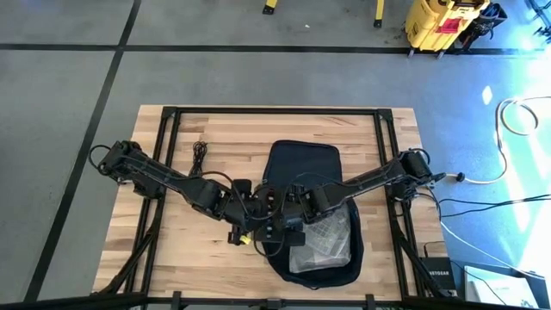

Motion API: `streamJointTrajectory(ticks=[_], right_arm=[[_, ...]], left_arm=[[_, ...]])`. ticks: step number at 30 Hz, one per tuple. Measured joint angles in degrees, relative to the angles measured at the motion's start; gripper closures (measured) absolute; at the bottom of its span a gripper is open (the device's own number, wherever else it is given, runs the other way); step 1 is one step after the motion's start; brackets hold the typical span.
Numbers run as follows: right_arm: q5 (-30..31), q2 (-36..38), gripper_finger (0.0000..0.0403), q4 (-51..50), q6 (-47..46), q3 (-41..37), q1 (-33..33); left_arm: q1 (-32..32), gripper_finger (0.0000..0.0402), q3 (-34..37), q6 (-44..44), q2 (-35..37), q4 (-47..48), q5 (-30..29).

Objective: Unpack backpack
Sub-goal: Remove the black medicine organizer from the black backpack

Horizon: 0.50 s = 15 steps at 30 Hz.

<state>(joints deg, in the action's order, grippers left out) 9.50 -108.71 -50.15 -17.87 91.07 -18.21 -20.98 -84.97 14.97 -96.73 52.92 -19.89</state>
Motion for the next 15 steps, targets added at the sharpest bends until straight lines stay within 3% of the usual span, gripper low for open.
streamJointTrajectory(ticks=[15], right_arm=[[0.38,0.00,0.0249,6.33,1.84,-2.27,-2.11]], left_arm=[[-4.07,0.0165,1.14,2.61,0.09,-1.28,-2.66]])
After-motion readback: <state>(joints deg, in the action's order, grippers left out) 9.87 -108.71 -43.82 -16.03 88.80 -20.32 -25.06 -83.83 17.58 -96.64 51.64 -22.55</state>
